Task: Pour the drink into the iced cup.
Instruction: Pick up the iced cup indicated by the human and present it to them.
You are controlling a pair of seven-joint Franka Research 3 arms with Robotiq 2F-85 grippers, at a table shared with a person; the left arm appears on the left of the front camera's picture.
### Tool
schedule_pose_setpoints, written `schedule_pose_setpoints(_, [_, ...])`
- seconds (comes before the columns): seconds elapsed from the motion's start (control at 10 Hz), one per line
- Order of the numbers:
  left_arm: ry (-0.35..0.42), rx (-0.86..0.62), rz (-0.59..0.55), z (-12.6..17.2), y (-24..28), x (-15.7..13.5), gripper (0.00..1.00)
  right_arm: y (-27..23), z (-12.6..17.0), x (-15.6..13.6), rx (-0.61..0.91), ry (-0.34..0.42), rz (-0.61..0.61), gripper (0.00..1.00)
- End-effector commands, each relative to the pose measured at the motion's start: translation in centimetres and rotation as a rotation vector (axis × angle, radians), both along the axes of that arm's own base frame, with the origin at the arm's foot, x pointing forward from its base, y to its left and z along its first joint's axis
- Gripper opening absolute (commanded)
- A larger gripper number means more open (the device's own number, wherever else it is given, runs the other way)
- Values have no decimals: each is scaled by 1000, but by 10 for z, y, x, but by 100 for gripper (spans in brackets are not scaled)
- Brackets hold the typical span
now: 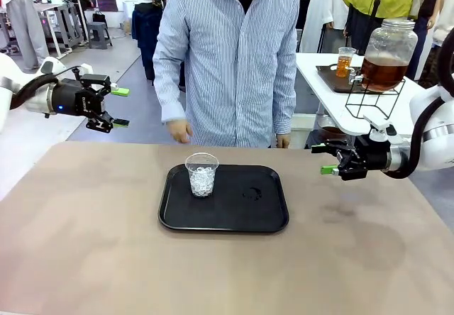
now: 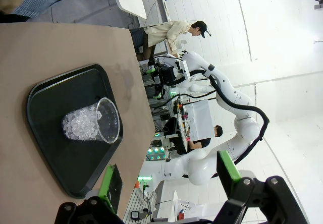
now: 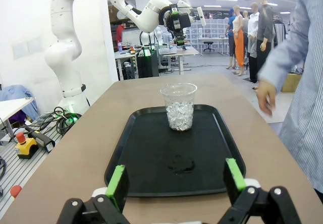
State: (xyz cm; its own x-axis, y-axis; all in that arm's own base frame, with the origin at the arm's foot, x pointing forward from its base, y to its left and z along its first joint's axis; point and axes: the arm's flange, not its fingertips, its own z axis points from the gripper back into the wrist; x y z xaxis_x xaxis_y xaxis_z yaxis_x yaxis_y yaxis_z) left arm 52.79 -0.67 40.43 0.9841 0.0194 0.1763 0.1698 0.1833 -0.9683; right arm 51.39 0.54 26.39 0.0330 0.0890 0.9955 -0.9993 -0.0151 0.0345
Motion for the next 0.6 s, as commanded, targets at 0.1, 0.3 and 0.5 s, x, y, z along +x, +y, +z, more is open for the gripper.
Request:
schedule_pose_setpoints(0.1, [-7,2,2,1,0,-1,100,1,3,1,4,-6,6,100])
schedule_pose_setpoints(0.3, [-7,2,2,1,0,-1,100,1,3,1,4,-6,6,100])
schedule_pose_setpoints(0.5, [-7,2,2,1,0,-1,100,1,3,1,4,-6,6,100])
